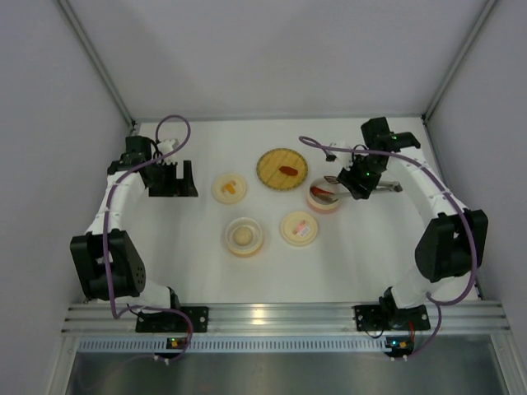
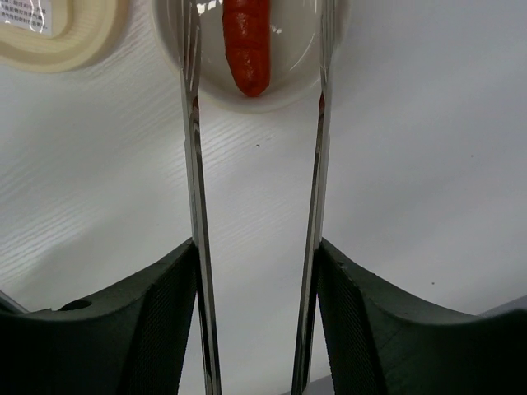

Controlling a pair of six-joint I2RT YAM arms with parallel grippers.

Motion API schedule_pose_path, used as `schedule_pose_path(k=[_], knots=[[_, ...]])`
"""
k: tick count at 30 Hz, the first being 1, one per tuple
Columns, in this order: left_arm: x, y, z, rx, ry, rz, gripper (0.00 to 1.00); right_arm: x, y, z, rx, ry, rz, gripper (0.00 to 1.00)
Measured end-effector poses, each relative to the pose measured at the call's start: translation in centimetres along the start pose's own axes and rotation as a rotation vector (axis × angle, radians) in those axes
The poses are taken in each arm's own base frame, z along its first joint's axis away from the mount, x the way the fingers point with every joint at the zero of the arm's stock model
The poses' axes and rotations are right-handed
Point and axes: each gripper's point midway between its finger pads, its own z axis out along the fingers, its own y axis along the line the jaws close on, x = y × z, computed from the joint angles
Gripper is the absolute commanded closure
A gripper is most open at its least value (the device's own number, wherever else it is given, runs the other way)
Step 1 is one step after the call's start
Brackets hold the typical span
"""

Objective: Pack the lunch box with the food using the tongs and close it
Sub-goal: Place the fake food in the packing box.

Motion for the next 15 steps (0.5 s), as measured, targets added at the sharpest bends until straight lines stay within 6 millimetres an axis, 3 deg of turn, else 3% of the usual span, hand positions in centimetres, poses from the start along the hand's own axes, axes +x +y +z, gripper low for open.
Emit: schedule_pose_path(k=[15], knots=[[0.0, 0.0, 0.0, 0.002, 0.000, 0.000, 0.02, -7.7, -2.8, -7.1, 0.076, -0.246, 0.033, 0.51]])
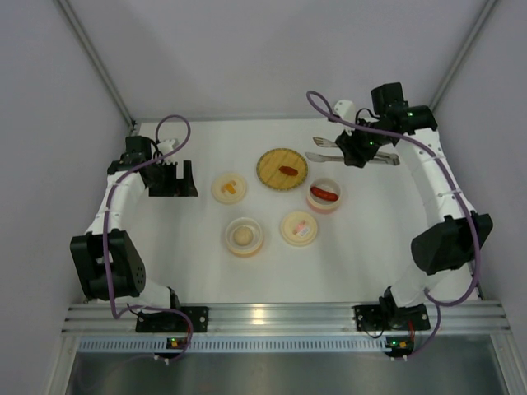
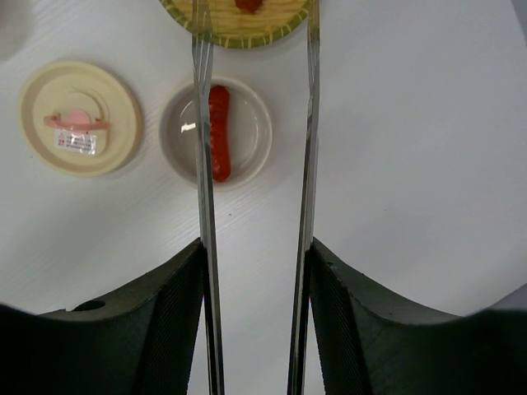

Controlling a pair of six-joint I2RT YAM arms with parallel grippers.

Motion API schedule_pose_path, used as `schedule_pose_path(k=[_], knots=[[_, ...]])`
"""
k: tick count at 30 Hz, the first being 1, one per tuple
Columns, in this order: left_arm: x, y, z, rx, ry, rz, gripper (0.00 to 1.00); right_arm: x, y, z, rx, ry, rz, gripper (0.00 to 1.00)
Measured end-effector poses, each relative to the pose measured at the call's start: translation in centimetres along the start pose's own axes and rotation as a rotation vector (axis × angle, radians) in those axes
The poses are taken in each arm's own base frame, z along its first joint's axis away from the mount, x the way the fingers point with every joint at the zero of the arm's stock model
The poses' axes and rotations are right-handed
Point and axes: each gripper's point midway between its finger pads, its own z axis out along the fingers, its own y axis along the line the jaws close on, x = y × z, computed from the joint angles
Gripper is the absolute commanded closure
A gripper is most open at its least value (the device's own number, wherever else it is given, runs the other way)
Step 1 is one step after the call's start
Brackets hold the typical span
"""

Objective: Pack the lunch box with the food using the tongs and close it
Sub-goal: Place the fake food in the packing box, then pick up the fake food from the plate.

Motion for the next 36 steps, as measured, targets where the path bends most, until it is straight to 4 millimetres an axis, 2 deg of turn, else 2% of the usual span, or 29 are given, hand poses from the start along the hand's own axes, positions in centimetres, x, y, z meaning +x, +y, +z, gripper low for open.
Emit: schedule_pose_path(k=[3, 5, 10, 15, 20, 23, 26, 31, 36], knots=[[0.0, 0.0, 0.0, 0.000, 0.000, 0.000, 0.02, -1.6, -0.6, 0.5, -0.014, -0.039, 0.029, 0.51], [0.0, 0.0, 0.0, 0.000, 0.000, 0.000, 0.02, -2.0, -0.7, 1.6, -0.036, -0.037, 0.056, 0.52], [0.1, 0.0, 0.1, 0.003, 0.004, -0.003, 0.02, -2.0, -0.5, 6.2, -0.107, 0.016, 0.113, 0.52], [0.2, 0.1, 0.5, 0.003, 0.016, -0.008, 0.02, -1.7, 1.1, 10.0, -0.161, 0.084, 0.111, 0.54], [0.3, 0.2, 0.5, 0.002, 0.017, -0.008, 0.02, -2.8, 2.6, 11.5, -0.166, 0.097, 0.059, 0.55], [0.2, 0.2, 0.5, 0.002, 0.016, -0.008, 0.02, -3.2, 2.8, 12.3, -0.160, 0.097, 0.044, 0.55], [0.3, 0.2, 0.6, 0.002, 0.018, -0.008, 0.02, -2.8, 2.4, 13.5, -0.152, 0.112, 0.051, 0.55], [0.4, 0.4, 0.9, 0.003, 0.027, -0.012, 0.02, -1.0, 2.3, 15.8, -0.159, 0.179, 0.067, 0.55], [0.4, 0.4, 1.0, 0.002, 0.029, -0.013, 0.02, -0.3, 2.1, 17.0, -0.157, 0.207, 0.073, 0.55]])
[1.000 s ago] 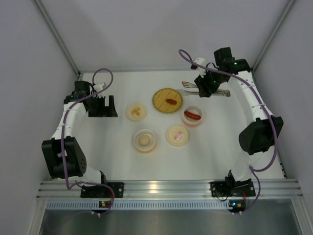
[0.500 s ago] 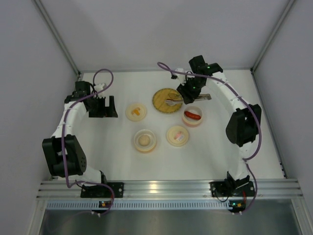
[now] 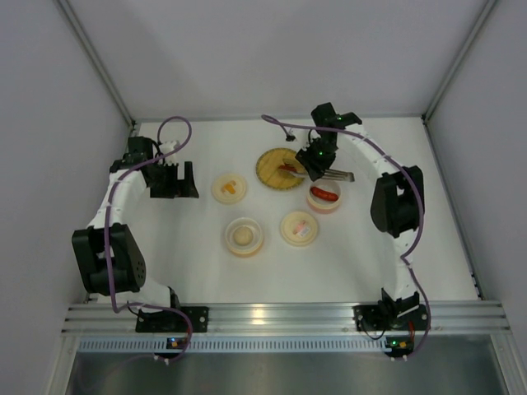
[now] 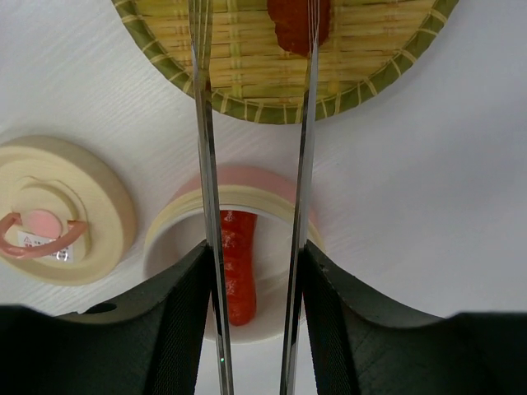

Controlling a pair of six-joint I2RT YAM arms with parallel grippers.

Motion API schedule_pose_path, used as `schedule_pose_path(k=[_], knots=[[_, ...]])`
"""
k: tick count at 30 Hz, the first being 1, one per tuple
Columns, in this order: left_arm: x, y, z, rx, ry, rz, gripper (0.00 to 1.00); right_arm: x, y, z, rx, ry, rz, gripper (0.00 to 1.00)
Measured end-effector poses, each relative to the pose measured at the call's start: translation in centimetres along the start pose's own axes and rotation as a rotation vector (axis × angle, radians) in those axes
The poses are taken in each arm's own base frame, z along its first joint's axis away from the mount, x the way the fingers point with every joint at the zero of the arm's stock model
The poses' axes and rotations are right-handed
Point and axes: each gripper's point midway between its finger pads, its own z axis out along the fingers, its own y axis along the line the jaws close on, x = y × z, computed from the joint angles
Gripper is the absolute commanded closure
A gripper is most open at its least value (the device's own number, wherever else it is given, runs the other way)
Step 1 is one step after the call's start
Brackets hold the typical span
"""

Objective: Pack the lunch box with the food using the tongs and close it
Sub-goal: Pick up the fake food from the plate.

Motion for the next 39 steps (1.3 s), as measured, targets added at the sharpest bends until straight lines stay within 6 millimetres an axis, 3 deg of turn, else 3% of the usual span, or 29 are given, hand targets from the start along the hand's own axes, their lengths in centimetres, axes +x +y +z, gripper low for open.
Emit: schedule_pose_path(k=[21, 25, 29, 35, 39], knots=[[0.3, 0.4, 0.4, -0.011, 0.017, -0.006, 0.02, 0.0, -1.6, 0.5, 0.067, 0.015, -0.023, 0.59], [0.4, 0.5, 0.4, -0.019, 0.018, -0.006, 0.02, 0.2, -1.7, 0.9, 0.064, 0.026, -0.032, 0.69], [0.4, 0.5, 0.4, -0.020, 0.018, -0.006, 0.02, 0.4, -1.8, 1.2, 0.060, 0.033, -0.038, 0.87], [0.4, 0.5, 0.4, -0.020, 0.018, -0.006, 0.02, 0.4, -1.7, 1.2, 0.059, 0.033, -0.037, 0.98], [0.4, 0.5, 0.4, -0.020, 0.018, -0.006, 0.02, 0.3, -1.7, 1.2, 0.058, 0.031, -0.036, 1.00]])
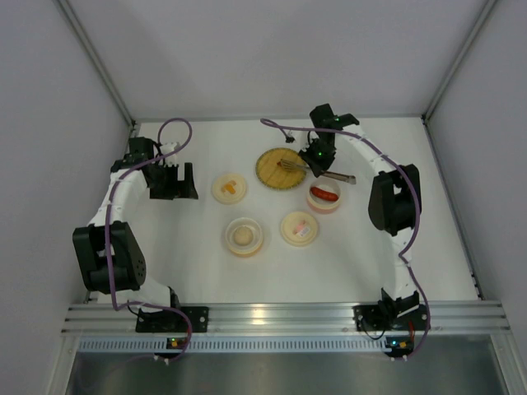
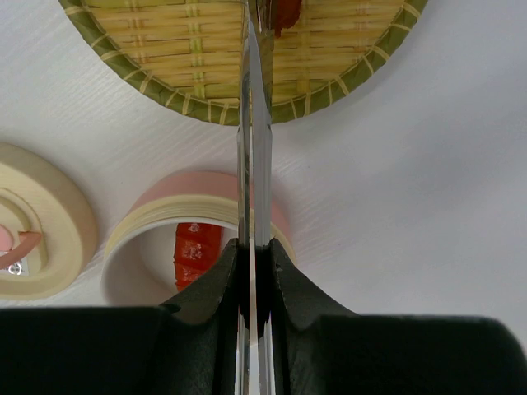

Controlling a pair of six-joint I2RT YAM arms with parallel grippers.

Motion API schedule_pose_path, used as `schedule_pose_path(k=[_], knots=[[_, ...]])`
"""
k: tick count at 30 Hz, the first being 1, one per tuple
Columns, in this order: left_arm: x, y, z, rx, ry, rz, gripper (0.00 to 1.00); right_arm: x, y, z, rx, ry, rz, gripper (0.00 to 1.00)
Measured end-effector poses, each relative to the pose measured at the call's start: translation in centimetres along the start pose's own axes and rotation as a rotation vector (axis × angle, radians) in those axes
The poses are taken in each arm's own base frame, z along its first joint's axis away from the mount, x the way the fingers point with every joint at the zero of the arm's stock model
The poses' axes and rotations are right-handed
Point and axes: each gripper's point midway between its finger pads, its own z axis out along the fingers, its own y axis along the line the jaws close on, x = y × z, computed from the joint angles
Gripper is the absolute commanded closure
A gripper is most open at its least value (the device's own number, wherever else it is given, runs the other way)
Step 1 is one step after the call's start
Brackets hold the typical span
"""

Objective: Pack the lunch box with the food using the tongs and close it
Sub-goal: Pick up the fake food from the plate, then place the fake food in the packing box.

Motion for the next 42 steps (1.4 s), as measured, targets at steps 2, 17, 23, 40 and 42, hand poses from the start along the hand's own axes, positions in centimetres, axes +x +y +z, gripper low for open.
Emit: schedule_pose_path(k=[2, 17, 23, 40, 42], knots=[[0.0, 0.0, 0.0, 0.000, 0.000, 0.000, 0.02, -0.1, 0.0, -0.1, 0.000, -0.004, 0.000, 1.00], [0.0, 0.0, 0.0, 0.000, 0.000, 0.006, 0.02, -1.6, 0.2, -6.6, 0.046, -0.108, -0.026, 1.00], [0.0, 0.0, 0.0, 0.003, 0.000, 0.009, 0.02, 1.5, 0.4, -13.9, 0.100, -0.155, -0.044, 1.00], [-0.1, -0.6, 0.0, 0.034, -0.005, 0.003, 0.02, 11.4, 1.0, -14.7, 0.005, 0.022, -0.067, 1.00], [-0.1, -0.6, 0.0, 0.034, -0.005, 0.004, 0.02, 11.6, 0.9, -14.1, -0.009, 0.033, -0.067, 1.00]])
